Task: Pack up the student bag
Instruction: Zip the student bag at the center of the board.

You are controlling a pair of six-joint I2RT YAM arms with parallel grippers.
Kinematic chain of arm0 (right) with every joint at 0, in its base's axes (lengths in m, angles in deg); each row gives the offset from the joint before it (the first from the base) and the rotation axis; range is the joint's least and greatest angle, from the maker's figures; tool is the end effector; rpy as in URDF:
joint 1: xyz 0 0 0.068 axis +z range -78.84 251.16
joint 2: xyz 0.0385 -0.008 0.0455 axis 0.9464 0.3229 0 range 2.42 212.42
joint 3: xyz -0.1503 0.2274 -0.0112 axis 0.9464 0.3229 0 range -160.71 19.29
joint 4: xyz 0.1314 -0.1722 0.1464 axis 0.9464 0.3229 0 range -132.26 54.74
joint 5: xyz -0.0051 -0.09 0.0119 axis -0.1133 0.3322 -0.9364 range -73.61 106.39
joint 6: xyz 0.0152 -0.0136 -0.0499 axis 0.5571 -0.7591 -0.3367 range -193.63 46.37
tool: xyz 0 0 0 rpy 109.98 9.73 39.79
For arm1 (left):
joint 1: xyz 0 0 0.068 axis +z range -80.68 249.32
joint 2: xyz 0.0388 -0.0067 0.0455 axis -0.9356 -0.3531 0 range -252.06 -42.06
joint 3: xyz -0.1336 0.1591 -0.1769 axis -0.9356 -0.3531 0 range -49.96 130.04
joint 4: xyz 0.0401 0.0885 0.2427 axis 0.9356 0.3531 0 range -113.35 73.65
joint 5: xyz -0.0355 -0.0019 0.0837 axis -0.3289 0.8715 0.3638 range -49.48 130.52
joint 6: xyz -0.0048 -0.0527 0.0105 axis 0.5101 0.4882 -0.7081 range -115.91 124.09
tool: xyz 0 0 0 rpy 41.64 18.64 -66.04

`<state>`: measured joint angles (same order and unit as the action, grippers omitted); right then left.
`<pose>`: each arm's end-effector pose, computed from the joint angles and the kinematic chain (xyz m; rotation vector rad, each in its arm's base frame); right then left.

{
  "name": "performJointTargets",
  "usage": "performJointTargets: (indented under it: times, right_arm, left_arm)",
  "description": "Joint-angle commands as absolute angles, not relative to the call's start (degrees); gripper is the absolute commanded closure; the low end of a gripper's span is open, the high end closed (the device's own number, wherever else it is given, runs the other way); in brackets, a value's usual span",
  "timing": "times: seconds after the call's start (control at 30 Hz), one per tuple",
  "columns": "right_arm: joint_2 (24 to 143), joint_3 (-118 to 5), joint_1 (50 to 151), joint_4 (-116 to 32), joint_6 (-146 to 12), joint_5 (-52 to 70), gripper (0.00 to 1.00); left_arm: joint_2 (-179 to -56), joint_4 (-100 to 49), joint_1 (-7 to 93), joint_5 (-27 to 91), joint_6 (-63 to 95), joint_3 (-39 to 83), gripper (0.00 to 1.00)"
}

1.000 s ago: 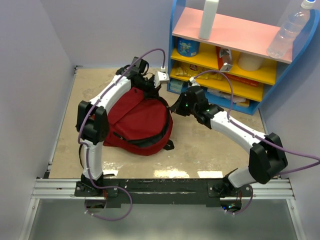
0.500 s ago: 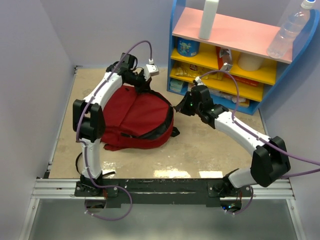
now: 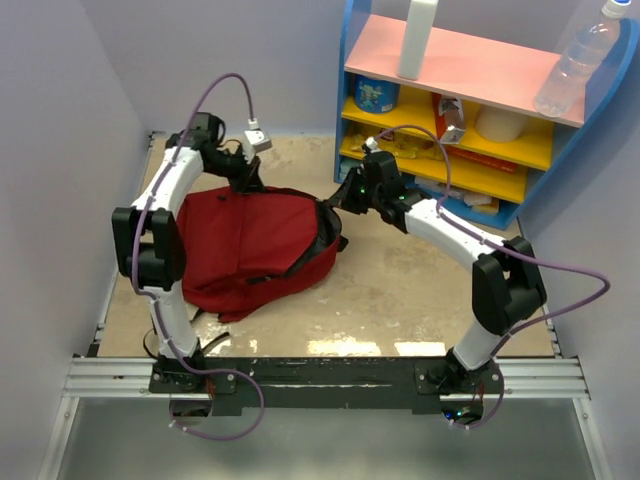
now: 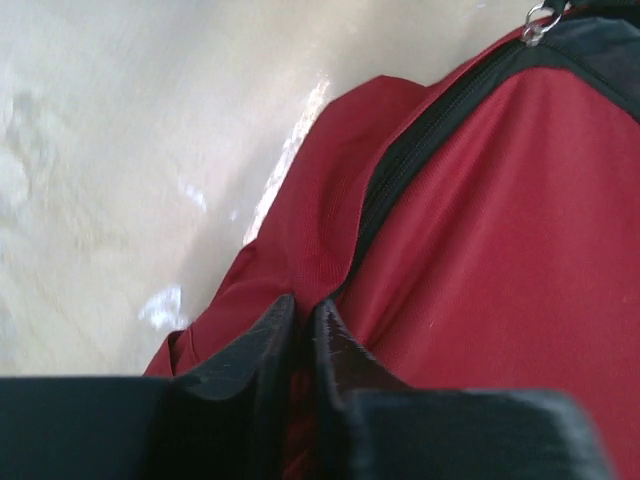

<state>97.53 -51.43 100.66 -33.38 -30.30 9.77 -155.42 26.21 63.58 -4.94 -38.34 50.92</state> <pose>0.3313 0.1920 0.2699 0.2032 2.2658 0.8344 0.4185 -0.0676 0.2741 1.1786 2.0379 -0.7476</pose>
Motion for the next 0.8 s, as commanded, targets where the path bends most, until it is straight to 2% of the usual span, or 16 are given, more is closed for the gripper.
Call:
performJointTargets:
  times: [0.0,0.03,0.07,0.1,0.27,0.4,0.5,0.63,0.77]
  right_arm:
    - [100.85,-59.35,99.99,-33.56,-31.97,10.24,1.00]
    - [102.60,-60.59,100.77,-33.38,-32.23,10.06,1.00]
    - [103.66,-61.65,101.13,-33.30,-32.32,9.97,1.00]
    - [104.54,-63.75,101.48,-33.21,-32.49,9.71,1.00]
    - [111.30,-70.79,102.80,-30.75,-33.29,8.74,1.00]
    - [113.78,-74.48,103.42,-30.04,-33.46,8.13,1.00]
    - [113.17,-73.97,103.86,-30.04,-33.46,8.04,1.00]
    - [110.18,-72.12,104.30,-30.75,-33.37,9.61,1.00]
    - [107.46,-71.76,104.47,-30.48,-33.64,10.76,1.00]
  left_arm:
    - [-154.29,35.95,73.27,-4.57,-39.24,52.60,0.67]
    - [-154.73,36.67,74.76,-5.53,-38.63,54.35,0.36]
    - [-155.08,37.46,75.38,-7.71,-38.54,55.06,0.25]
    - [-155.18,39.03,75.91,-8.78,-38.88,55.68,0.20]
    - [-152.98,42.47,80.13,-11.07,-43.44,57.09,0.16]
    - [-152.80,51.95,80.49,-15.54,-57.84,58.23,0.14]
    - [-152.19,51.01,76.98,-18.63,-63.03,59.20,0.10]
    - [-153.67,41.35,66.88,-16.00,-57.62,61.13,0.07]
    - [-161.49,41.59,60.89,-13.20,-54.18,71.31,0.06]
